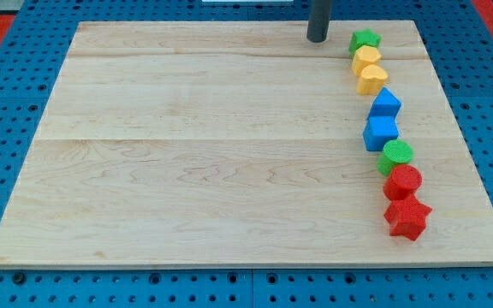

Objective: Push the yellow hexagon to the center left

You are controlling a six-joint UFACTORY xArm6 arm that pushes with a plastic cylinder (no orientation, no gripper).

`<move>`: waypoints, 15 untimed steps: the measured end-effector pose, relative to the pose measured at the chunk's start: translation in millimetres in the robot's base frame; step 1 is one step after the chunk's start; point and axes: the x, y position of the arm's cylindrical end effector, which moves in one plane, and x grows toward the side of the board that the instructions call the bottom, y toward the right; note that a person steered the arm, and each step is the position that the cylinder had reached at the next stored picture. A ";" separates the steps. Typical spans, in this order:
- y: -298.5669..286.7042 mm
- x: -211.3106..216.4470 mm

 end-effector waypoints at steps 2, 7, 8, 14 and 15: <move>132.3 -11.7; 129.1 51.3; 111.6 55.7; -47.6 107.4; -80.4 108.9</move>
